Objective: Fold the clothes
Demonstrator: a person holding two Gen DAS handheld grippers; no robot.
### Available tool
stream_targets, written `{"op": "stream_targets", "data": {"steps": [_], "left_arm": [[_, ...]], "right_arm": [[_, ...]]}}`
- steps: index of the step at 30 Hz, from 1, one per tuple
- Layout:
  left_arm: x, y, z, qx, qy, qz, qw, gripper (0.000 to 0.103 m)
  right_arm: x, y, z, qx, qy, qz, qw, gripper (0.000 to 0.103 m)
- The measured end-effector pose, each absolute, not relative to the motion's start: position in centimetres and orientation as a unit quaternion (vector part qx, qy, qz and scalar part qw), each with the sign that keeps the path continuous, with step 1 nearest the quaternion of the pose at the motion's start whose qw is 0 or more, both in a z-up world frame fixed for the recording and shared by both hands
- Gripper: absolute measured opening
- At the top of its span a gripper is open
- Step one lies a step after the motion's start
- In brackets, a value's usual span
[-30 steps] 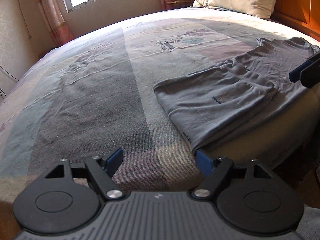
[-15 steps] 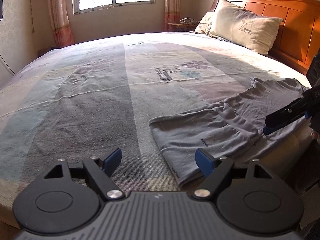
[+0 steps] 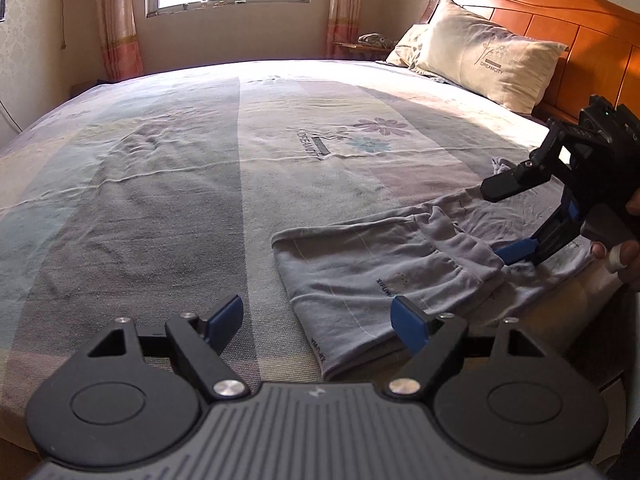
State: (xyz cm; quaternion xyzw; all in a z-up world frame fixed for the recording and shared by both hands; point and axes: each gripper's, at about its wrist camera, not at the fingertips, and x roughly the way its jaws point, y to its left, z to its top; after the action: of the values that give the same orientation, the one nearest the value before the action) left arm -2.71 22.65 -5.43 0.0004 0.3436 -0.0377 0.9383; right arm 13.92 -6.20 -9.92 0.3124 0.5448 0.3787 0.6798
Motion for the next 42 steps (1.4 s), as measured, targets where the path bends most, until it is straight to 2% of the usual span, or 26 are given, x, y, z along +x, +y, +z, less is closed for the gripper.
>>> {"op": "stream_targets", "data": {"steps": [7,10,11,12,13,15,17,23,31,34,36,38,42], "left_arm": [[-2.9,23.3,-5.7,-0.014,0.346,-0.027,0.938,0.082],[-3.2,23.3,-5.6,-0.015,0.342,-0.031,0.939,0.082],[-3.3,23.3,-5.6,-0.015,0.342,-0.031,0.939,0.082],[-3.4,23.3,-5.6,-0.015,0.343,-0.031,0.939,0.082],[-3.4,23.3,-5.7,-0.015,0.344,-0.029,0.938,0.082],[-3.3,23.2,-5.7,-0.018,0.346,-0.029,0.938,0.082],[-3.3,23.0,-5.6,-0.023,0.342,-0.034,0.939,0.082],[-2.4,21.4,-5.1,-0.018,0.331,-0.097,0.938,0.082],[-1.3,21.0,-8.0,-0.041,0.399,-0.146,0.904,0.081],[-1.7,21.0,-7.3,-0.03,0.391,-0.146,0.908,0.082],[-1.8,21.0,-6.4,-0.021,0.375,-0.145,0.915,0.082],[-1.5,20.9,-6.2,-0.026,0.369,-0.158,0.915,0.085],[-0.6,20.3,-8.0,-0.025,0.4,-0.168,0.901,0.085]], "right_arm": [[13.4,-6.2,-10.1,0.306,0.525,0.395,0.689,0.103],[13.4,-5.9,-10.0,0.291,0.515,0.394,0.704,0.098],[13.2,-5.9,-9.8,0.277,0.515,0.388,0.712,0.09],[13.0,-5.9,-9.6,0.259,0.516,0.379,0.723,0.076],[12.9,-6.0,-9.5,0.245,0.517,0.37,0.732,0.068],[12.7,-6.2,-9.5,0.222,0.52,0.352,0.746,0.035],[12.8,-6.5,-9.8,0.208,0.525,0.336,0.754,0.019],[12.1,-6.1,-9.2,0.18,0.517,0.333,0.768,0.017],[11.5,-6.0,-8.8,0.173,0.514,0.329,0.773,0.019],[11.2,-6.5,-8.4,0.179,0.505,0.339,0.773,0.03],[11.0,-6.9,-7.4,0.183,0.488,0.349,0.779,0.042],[11.1,-6.8,-6.4,0.185,0.469,0.361,0.784,0.042],[12.2,-5.3,-5.2,0.177,0.439,0.391,0.789,0.042]]}}
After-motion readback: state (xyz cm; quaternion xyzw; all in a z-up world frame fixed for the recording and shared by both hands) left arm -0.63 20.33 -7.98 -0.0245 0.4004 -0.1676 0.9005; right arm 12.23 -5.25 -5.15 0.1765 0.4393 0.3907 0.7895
